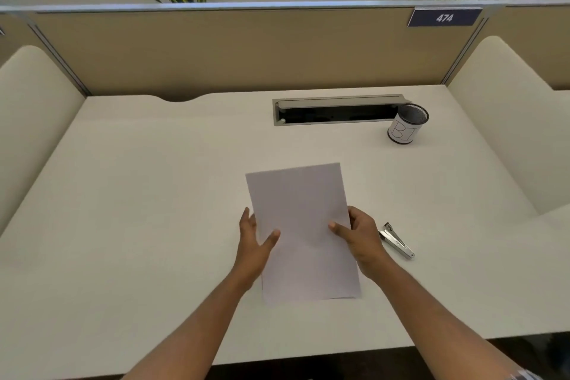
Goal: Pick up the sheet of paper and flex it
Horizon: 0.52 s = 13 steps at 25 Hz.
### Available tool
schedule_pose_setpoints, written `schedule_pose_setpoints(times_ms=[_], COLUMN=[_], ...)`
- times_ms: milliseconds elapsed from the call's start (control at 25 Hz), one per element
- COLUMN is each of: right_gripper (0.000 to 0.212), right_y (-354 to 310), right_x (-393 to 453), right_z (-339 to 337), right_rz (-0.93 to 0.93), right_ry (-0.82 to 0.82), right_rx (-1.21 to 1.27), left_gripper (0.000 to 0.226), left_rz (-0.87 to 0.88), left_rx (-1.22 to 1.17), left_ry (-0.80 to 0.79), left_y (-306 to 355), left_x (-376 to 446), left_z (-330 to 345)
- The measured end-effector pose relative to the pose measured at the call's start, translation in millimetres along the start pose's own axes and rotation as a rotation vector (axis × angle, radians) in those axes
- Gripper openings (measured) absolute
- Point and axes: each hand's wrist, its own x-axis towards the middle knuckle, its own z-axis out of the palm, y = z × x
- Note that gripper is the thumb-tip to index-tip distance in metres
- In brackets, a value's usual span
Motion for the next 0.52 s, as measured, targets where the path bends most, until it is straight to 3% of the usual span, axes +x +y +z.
schedule_pose_setpoints(times_ms=[80, 200, 400, 520], right_gripper=[0.025, 0.017, 0.016, 0.022], right_y=[-12.9, -32.3, -53.6, -46.6], right_x=[-7.1, -14.0, -26.2, -31.7], right_z=[-1.0, 0.2, 9.0, 13.9], right_rz=[-0.057, -0.162, -0.391, -0.403], right_ry=[0.001, 0.094, 0.249, 0.253], right_rx=[0.024, -0.03, -0.14, -0.182], left_gripper=[0.053, 0.016, 0.018, 0.029], left_rz=[-0.01, 0.096, 0.359, 0.42], left_rx=[-0.135, -0.109, -0.099, -0.043], left_ry=[0.008, 0.135, 0.254, 0.238], left_y=[19.1, 39.9, 72.7, 69.1], left_x=[3.1, -3.9, -35.0, -43.2], left_z=[-3.6, -2.0, 4.6, 6.0])
